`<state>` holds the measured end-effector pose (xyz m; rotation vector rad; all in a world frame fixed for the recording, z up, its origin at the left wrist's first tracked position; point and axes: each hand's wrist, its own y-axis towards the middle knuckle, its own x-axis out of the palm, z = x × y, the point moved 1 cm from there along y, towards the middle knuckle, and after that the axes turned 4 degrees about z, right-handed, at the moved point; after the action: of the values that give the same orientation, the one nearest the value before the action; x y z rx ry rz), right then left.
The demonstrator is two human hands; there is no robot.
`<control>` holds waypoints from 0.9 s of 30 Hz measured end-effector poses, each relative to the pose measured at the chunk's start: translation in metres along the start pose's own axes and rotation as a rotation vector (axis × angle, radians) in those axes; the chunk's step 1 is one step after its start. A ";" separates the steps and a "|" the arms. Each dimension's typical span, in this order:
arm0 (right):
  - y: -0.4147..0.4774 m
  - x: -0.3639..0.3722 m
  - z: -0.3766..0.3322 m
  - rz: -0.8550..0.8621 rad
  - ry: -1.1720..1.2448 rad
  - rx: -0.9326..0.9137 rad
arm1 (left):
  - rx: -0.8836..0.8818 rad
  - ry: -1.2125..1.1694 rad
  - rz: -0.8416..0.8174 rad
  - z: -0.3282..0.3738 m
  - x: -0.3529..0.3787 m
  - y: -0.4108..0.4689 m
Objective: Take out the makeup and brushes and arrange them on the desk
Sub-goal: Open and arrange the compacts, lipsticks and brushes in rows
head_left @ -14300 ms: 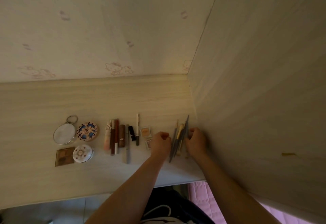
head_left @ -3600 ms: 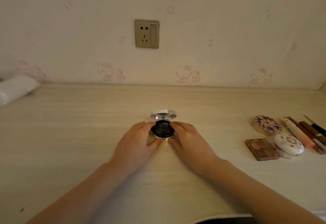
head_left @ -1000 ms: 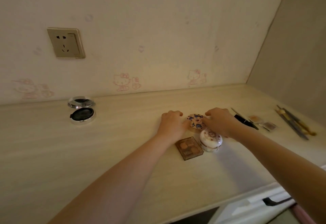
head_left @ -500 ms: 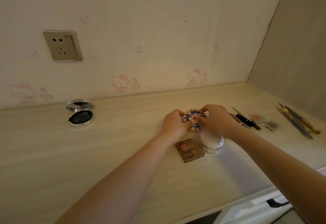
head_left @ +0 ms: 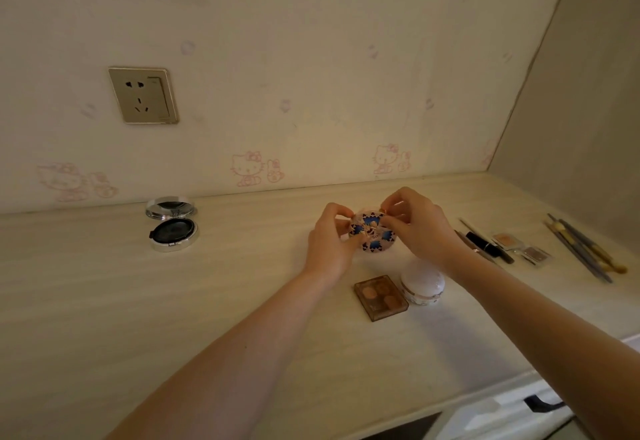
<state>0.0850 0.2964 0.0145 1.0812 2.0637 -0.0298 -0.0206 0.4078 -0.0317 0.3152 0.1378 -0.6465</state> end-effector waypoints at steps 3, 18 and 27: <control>-0.003 0.002 -0.017 0.016 0.089 -0.010 | 0.015 -0.073 -0.013 0.009 -0.021 -0.003; -0.074 0.052 -0.098 -0.247 0.307 -0.221 | -0.194 -0.431 0.012 0.021 -0.163 -0.069; -0.112 0.093 -0.111 -0.288 0.134 -0.562 | -0.310 -0.442 0.054 -0.006 -0.206 -0.102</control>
<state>-0.0943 0.3286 -0.0055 0.4506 2.1424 0.4621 -0.2464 0.4507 -0.0168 -0.1253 -0.1924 -0.6171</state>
